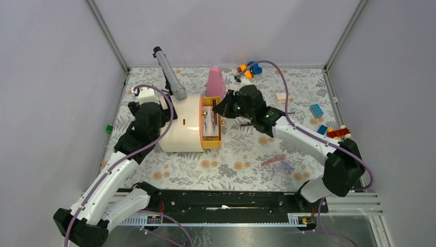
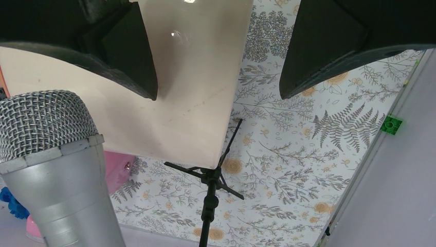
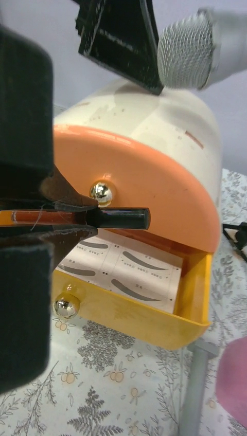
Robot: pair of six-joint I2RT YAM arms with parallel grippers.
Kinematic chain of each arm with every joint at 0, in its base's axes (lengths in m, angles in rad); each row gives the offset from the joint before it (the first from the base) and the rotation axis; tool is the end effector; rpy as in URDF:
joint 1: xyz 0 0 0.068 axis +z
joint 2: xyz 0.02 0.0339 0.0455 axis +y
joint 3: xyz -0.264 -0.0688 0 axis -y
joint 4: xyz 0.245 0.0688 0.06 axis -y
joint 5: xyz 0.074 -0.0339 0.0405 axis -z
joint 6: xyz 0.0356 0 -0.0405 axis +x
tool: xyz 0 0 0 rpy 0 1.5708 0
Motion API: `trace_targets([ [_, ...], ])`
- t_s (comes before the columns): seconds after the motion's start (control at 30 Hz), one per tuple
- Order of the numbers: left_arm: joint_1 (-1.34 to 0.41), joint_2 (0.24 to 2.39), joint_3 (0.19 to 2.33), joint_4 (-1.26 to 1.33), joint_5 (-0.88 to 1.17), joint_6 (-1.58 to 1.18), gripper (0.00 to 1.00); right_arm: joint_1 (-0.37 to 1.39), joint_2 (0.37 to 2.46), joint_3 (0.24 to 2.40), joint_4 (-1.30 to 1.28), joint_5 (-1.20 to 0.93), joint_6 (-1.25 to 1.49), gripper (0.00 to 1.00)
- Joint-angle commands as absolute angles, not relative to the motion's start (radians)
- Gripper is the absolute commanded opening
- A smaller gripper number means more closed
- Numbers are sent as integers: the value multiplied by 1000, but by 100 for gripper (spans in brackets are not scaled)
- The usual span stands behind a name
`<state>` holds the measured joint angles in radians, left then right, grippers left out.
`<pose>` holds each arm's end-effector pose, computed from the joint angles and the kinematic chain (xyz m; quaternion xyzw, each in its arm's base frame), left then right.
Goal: Organize the makeup
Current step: Place the makeup in the drawer.
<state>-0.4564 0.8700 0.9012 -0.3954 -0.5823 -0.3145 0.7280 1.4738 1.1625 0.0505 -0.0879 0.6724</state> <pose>0.1789 -0.0660 0.3459 -0.1065 0.7984 0.0147 0.5925 0.2605 0.2364 0.3301 -0.0488 0.7912 0.4188 0.4429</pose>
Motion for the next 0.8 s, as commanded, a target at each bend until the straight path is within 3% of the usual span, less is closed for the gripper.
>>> trace_targets([
  [0.0,-449,855,928,-400,-572,-310,99,756,1524,1208,90,-70,701,0],
  [0.1,-448,856,928,-400,-573,-310,99,770,1571,1241,69,-76,702,4],
  [0.23,-447,856,928,-400,-575,-310,99,782,1589,1256,47,-46,698,32],
  [0.4,-446,855,927,-401,-574,-310,99,782,1538,1246,-20,82,676,48],
  [0.77,-445,856,929,-400,-565,-311,99,738,1305,1078,-279,432,671,50],
])
